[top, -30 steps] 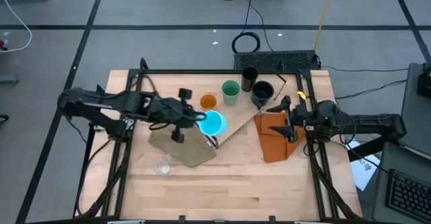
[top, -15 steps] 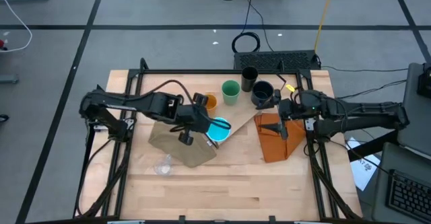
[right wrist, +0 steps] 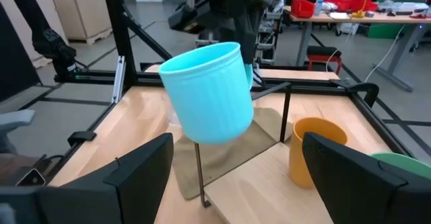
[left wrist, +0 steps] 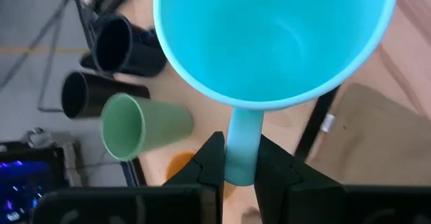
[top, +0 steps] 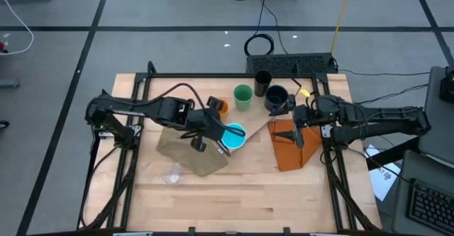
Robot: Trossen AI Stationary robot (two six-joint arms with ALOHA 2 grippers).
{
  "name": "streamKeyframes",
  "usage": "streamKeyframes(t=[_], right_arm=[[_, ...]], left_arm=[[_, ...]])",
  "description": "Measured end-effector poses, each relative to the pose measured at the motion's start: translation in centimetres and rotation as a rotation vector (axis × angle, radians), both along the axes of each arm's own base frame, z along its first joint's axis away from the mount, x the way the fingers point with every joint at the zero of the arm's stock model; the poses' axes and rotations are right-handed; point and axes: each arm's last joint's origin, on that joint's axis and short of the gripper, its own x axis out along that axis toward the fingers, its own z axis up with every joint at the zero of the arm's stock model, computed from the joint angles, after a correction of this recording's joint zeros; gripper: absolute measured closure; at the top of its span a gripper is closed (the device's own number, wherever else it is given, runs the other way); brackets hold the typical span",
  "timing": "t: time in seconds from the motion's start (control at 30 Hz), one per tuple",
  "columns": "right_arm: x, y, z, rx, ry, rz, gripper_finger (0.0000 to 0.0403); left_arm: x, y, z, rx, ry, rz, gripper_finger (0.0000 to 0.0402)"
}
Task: Stack small to large cups/mugs on shelf
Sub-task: Put the light blue mug on the shelf
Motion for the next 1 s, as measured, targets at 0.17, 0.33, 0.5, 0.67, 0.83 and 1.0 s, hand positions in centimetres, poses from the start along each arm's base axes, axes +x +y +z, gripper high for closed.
streamKeyframes(t=[0.17,0.33,0.5,0.67,0.83,1.0], right_arm=[[0.0,0.0,0.0,0.012,0.002,-0.002,0.0080],[0.0,0.0,0.0,0.013,0.000,-0.002,0.0080],[-0.2,0.0,0.2,0.011,-0.009,-0.004,0.0080],[-0.4,0.0,0.1,0.010,-0.001,-0.010,0.0080],[-0.5,-0.1,0.0,0.000,0.016,-0.031,0.0080],[-0.8,-0.2,0.2,-0.046,0.002,-0.059,0.0080]], left_arm=[[0.3,0.7,1.0,0.012,-0.049,-0.028,0.0352],[0.8,1.4,1.4,0.038,-0.068,-0.050,0.0352],[2.6,2.0,0.6,0.071,-0.035,-0.072,0.0352],[4.4,2.2,0.6,0.142,-0.001,-0.048,0.0352],[5.7,2.0,0.2,0.303,0.028,0.022,0.0352],[6.5,1.8,-1.0,0.374,0.072,0.050,0.0352]])
